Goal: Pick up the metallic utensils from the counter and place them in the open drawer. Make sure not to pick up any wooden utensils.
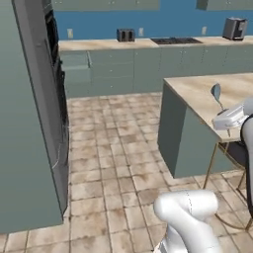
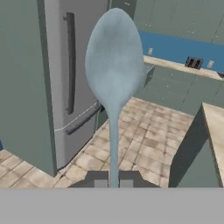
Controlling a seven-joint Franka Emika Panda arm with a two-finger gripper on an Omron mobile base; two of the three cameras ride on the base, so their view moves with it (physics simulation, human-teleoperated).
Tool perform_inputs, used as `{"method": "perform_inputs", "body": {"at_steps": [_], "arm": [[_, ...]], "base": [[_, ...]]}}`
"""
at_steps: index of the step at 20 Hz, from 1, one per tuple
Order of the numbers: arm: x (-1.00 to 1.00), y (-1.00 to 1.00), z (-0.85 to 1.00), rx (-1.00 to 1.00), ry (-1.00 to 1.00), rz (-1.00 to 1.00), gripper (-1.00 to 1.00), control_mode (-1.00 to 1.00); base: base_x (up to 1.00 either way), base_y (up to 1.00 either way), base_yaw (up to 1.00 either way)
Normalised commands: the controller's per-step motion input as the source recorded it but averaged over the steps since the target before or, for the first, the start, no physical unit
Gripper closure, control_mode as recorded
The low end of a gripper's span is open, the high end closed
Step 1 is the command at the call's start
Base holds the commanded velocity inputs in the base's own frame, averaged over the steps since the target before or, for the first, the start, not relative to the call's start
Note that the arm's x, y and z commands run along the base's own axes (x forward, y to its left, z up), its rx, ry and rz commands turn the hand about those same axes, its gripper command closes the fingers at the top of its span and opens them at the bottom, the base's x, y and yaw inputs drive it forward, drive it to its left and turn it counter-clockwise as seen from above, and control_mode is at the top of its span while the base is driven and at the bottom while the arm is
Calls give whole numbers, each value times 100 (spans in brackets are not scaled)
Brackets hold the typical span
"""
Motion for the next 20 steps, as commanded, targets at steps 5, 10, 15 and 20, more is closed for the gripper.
{"method": "perform_inputs", "body": {"at_steps": [5, 10, 15, 20], "arm": [[0, 0, 0, 0, 0, 0, 100, 100], [0, 0, 0, 0, 0, 0, 100, 100], [0, 0, 0, 0, 0, 0, 100, 100], [0, 0, 0, 0, 0, 0, 100, 100]], "base": [[100, 69, -18], [100, 23, -13], [100, 11, -5], [100, 12, 2]]}}
